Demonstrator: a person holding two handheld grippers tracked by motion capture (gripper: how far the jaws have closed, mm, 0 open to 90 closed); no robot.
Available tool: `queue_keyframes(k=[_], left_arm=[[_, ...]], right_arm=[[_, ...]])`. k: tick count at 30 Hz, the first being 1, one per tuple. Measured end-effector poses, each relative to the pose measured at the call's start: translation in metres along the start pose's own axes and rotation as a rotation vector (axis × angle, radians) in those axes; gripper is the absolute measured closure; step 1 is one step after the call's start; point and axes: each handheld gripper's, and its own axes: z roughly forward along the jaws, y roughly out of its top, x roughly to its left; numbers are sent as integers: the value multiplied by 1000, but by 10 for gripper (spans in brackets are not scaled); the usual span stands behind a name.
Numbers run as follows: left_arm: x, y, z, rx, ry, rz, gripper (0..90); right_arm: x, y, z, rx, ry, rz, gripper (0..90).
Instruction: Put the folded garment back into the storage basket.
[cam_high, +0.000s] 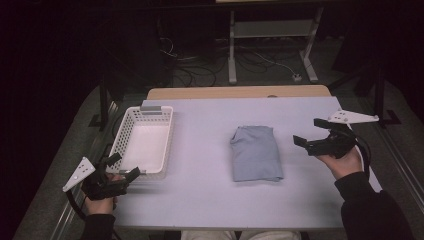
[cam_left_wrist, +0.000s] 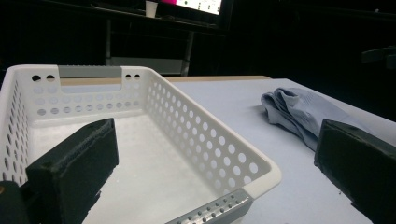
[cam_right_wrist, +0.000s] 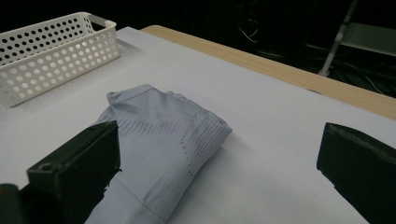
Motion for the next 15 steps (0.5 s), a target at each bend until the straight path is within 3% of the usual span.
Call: queue_keyframes(k=[15], left_arm=[[0, 0, 1, 3, -4, 6, 0]], right_arm=[[-5, 1, 26, 20, 22, 48, 0]])
